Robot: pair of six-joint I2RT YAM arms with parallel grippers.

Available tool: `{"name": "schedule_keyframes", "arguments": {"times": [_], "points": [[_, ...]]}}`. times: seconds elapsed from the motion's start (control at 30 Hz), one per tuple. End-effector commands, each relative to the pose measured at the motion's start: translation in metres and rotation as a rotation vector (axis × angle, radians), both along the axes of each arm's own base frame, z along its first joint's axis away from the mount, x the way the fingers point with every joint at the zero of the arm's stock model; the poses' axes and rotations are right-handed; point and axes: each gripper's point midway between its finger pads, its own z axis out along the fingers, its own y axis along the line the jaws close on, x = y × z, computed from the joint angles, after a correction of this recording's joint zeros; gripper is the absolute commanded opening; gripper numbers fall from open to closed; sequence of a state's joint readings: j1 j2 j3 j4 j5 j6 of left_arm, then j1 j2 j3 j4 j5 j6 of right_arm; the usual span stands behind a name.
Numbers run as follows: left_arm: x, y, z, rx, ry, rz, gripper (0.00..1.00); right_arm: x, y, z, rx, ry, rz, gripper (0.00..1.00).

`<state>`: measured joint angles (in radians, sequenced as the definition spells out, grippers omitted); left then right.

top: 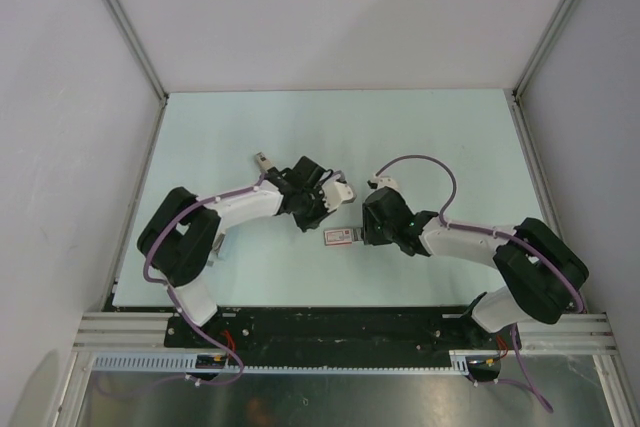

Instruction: Unload the staples from the stapler

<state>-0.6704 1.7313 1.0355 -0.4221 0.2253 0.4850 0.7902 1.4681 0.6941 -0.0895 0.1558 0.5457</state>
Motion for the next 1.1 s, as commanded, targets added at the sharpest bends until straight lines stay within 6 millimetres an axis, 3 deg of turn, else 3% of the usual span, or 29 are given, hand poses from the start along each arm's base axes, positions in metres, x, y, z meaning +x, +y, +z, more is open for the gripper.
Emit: {"name": "schedule_keyframes", "arguments": {"times": [0.0, 0.3, 0.57, 1.07], "points": [[0.000, -0.028, 0.040, -0.101, -0.030, 0.002, 0.15, 0.003, 0.001, -0.004, 0.001, -0.004, -0.004, 0.34], [-0.009, -0.040, 0.043, -0.107, -0.024, -0.021, 0.16, 0.007, -0.007, -0.003, 0.008, 0.001, -0.031, 0.33], [-0.010, -0.039, 0.043, -0.099, -0.032, -0.028, 0.16, 0.008, -0.019, -0.008, 0.019, 0.019, -0.062, 0.31], [0.001, -0.039, 0.057, -0.099, -0.087, -0.014, 0.16, 0.008, -0.014, 0.003, 0.077, 0.020, -0.045, 0.31]]}}
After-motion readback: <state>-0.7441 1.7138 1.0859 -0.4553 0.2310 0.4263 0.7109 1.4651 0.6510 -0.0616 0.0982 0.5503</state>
